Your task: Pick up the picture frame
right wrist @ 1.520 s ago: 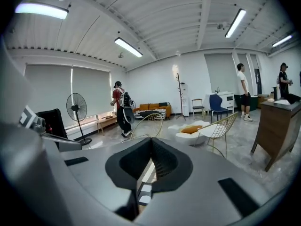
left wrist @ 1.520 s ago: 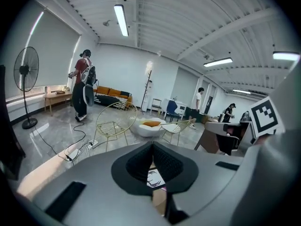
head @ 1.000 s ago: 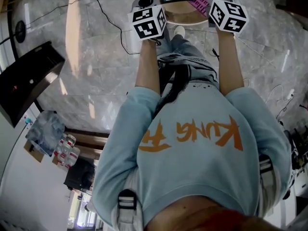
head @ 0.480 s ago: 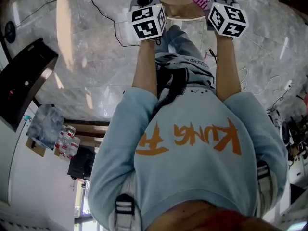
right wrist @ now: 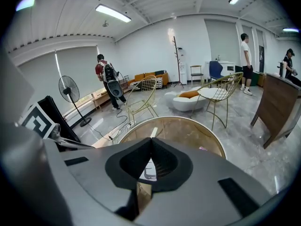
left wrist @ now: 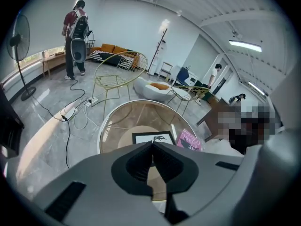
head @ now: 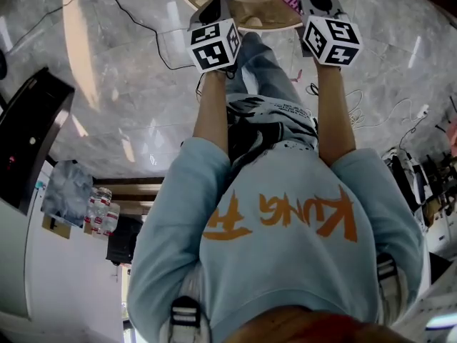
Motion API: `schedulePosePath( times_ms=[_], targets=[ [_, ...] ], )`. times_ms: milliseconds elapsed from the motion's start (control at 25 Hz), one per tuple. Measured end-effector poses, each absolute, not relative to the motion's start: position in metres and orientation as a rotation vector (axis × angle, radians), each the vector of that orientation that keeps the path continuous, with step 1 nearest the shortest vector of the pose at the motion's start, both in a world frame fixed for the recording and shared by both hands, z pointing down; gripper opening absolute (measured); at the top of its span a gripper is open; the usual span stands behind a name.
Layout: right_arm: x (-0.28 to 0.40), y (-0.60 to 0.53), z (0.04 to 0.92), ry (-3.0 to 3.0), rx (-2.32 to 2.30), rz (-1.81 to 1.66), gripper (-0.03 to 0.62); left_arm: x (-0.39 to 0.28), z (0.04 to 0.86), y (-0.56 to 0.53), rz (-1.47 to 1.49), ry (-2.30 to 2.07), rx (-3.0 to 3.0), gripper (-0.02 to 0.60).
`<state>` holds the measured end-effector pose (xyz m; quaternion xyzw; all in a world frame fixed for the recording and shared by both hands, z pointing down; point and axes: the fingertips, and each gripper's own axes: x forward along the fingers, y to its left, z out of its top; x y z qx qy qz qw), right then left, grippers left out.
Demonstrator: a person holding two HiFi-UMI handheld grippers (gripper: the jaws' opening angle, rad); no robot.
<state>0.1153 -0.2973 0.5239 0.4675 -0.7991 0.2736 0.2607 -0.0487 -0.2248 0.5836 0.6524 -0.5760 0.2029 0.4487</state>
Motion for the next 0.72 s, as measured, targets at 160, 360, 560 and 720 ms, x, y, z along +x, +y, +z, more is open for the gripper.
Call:
schedulePosePath(
  times_ms=[160, 360, 560, 720],
  targets=[
    [0.113, -0.294, 0.557, -2.126, 1.226, 0.774, -0.002, -0.048, 0.611, -0.229, 0.505, -1.405, 1.593, 0.020],
    [0.105, -0.287, 0.600, -2.102, 1.177, 0.855, -0.002, -0.048, 0.645, -0.231, 0.507, -1.371, 1.598, 0.020],
    [0.106, -0.286, 0.642, -2.055, 1.151, 0.871, -0.002, -0.052, 0.677, -0.233, 0.511, -1.358, 1.593, 0.020],
    [0.112, -0.290, 0.669, -2.020, 1.156, 0.869, -0.002, -0.053, 0.704, -0.230, 0.509, -1.351, 1.571, 0.020]
  ],
)
